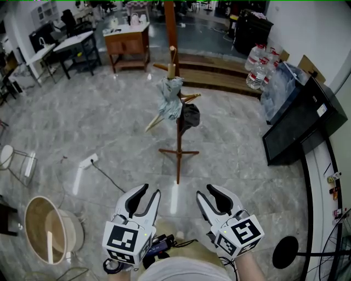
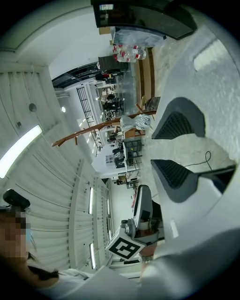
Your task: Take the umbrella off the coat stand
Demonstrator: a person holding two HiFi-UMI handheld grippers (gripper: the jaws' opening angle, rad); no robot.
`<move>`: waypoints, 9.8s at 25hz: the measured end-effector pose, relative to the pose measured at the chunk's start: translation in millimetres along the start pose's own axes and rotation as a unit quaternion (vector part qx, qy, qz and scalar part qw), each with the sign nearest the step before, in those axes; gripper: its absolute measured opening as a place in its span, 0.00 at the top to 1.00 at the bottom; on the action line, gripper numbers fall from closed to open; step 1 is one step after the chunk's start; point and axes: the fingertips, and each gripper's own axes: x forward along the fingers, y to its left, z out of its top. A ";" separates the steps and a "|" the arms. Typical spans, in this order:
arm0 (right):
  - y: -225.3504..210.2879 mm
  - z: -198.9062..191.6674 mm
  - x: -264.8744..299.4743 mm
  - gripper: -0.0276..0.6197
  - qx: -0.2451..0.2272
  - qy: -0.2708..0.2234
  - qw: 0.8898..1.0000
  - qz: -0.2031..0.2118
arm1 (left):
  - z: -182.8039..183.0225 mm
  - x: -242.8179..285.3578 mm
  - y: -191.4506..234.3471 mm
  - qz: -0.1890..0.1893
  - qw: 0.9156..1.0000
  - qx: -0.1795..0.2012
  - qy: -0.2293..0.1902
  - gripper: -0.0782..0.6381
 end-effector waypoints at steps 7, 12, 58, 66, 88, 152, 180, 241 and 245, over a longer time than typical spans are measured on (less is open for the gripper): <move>-2.4 -0.6 -10.2 0.75 0.000 -0.008 1.000 0.001 | 1.8 -3.1 -6.3 0.004 1.000 0.004 -0.006 0.72; -8.0 -0.2 -16.1 0.75 0.002 -0.012 1.000 -0.006 | 2.3 3.8 -11.3 -0.002 1.000 0.004 -0.005 0.72; -100.4 78.2 185.1 0.74 0.027 -0.004 0.995 -0.093 | 105.7 198.8 143.6 -0.106 0.993 0.049 0.004 0.71; -112.6 92.5 223.1 0.74 0.031 -0.008 0.993 -0.114 | 110.2 230.8 170.2 -0.133 0.989 0.061 0.011 0.70; -130.8 130.5 279.9 0.74 0.025 -0.016 0.994 -0.102 | 108.3 261.0 198.3 -0.142 0.988 0.055 0.012 0.67; -167.5 181.5 367.8 0.77 -0.025 -0.003 1.000 -0.006 | 63.7 344.2 180.9 -0.104 0.991 0.051 0.072 0.45; -122.4 227.8 301.2 0.77 -0.025 -0.086 0.995 -0.040 | 108.3 317.3 145.9 -0.164 0.976 0.145 -0.001 0.48; -175.8 168.5 124.4 0.77 0.048 -0.120 0.929 -0.346 | 67.2 299.1 -39.0 -0.452 0.854 0.259 0.016 0.50; -175.4 168.3 125.1 0.77 0.047 -0.119 0.929 -0.347 | 66.9 298.9 -38.5 -0.452 0.854 0.258 0.016 0.50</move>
